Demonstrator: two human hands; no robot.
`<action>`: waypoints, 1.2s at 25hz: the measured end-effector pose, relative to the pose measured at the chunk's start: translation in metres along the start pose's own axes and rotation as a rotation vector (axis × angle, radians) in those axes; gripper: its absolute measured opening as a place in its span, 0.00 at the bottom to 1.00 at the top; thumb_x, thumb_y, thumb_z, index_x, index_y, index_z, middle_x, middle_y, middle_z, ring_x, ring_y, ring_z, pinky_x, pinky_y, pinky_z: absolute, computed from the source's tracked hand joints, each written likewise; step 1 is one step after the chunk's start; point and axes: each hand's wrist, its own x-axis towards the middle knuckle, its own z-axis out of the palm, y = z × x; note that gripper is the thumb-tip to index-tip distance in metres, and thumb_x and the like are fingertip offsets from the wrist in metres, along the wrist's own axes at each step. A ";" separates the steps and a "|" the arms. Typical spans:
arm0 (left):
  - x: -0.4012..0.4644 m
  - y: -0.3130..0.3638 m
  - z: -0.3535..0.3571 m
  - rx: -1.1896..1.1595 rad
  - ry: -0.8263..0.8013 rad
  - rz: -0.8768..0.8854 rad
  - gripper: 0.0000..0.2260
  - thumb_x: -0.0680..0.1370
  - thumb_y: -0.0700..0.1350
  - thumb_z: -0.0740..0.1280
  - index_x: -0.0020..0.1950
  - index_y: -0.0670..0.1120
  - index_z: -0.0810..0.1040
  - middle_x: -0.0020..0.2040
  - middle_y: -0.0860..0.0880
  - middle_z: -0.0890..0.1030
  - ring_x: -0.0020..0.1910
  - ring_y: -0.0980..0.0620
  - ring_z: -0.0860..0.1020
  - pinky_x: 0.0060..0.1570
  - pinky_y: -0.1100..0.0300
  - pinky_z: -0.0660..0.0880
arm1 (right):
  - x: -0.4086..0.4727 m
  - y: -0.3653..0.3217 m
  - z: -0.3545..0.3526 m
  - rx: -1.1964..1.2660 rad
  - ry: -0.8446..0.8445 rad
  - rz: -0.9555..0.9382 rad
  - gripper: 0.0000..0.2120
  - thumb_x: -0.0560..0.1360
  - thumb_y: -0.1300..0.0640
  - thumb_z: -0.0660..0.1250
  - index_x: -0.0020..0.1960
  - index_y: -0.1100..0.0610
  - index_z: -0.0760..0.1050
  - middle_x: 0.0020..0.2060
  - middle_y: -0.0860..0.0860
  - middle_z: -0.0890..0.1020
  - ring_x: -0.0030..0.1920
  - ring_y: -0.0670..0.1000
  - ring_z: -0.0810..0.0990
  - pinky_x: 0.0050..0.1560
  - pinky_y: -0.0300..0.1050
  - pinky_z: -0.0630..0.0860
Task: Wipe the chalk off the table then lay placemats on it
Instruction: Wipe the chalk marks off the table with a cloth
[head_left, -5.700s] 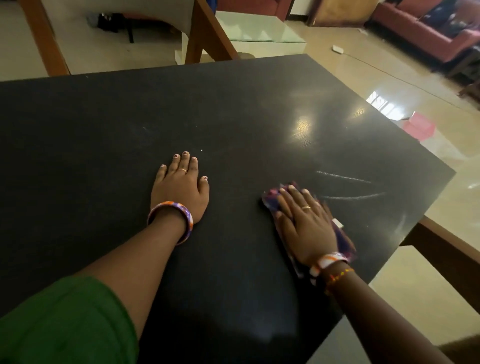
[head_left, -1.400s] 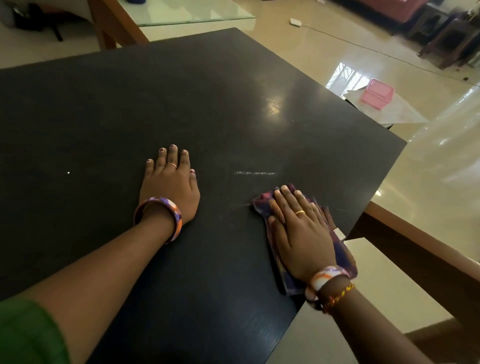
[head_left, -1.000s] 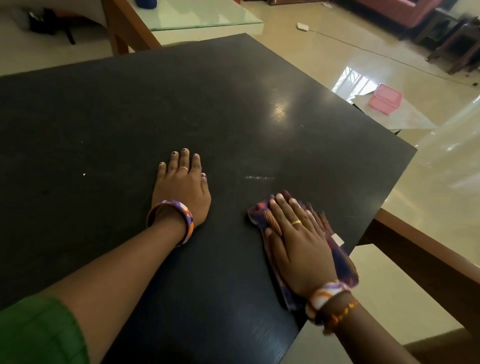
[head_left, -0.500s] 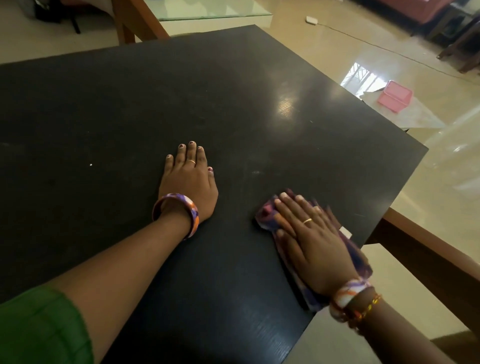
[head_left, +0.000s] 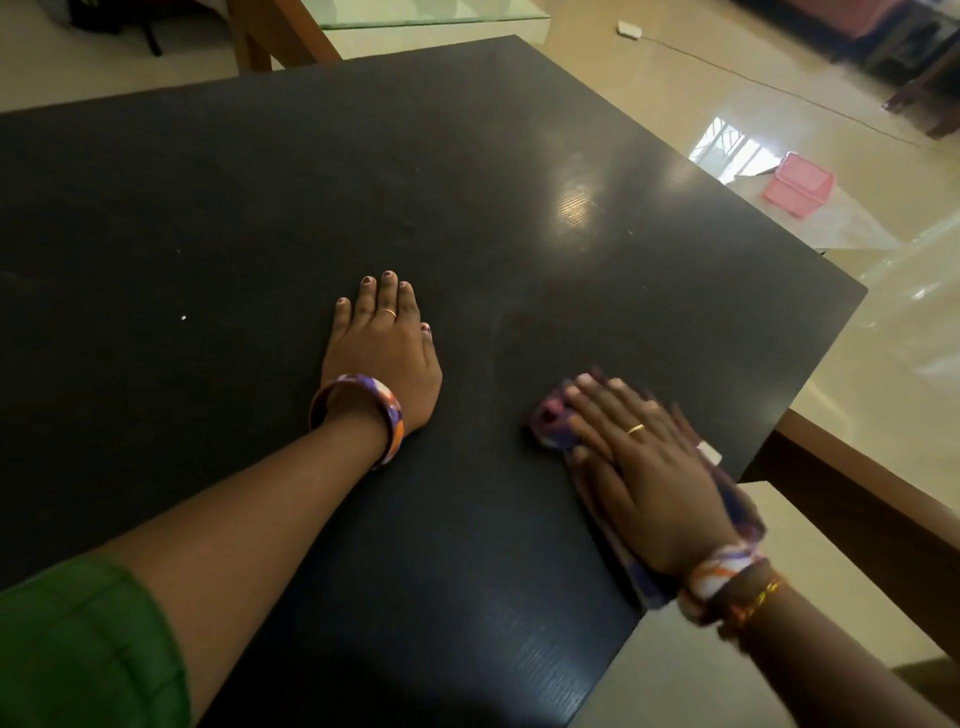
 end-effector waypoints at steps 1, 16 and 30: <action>0.000 0.001 0.000 -0.002 -0.003 -0.002 0.24 0.82 0.48 0.47 0.77 0.41 0.49 0.78 0.44 0.50 0.77 0.46 0.49 0.74 0.49 0.48 | 0.011 0.021 -0.004 -0.012 0.011 0.110 0.26 0.78 0.40 0.42 0.75 0.44 0.52 0.76 0.42 0.53 0.76 0.46 0.49 0.75 0.48 0.44; 0.001 0.004 0.000 0.012 -0.014 -0.018 0.24 0.82 0.48 0.46 0.77 0.42 0.48 0.78 0.45 0.49 0.77 0.46 0.48 0.74 0.50 0.48 | 0.024 0.105 -0.022 0.077 0.054 0.259 0.22 0.79 0.44 0.50 0.73 0.41 0.56 0.75 0.45 0.59 0.75 0.49 0.53 0.74 0.54 0.49; -0.002 0.006 -0.008 -0.064 0.000 -0.203 0.29 0.81 0.48 0.52 0.75 0.34 0.46 0.76 0.36 0.48 0.76 0.40 0.47 0.75 0.49 0.47 | 0.101 0.002 0.005 -0.004 0.092 0.126 0.23 0.79 0.42 0.50 0.73 0.42 0.60 0.74 0.45 0.61 0.75 0.50 0.56 0.73 0.50 0.53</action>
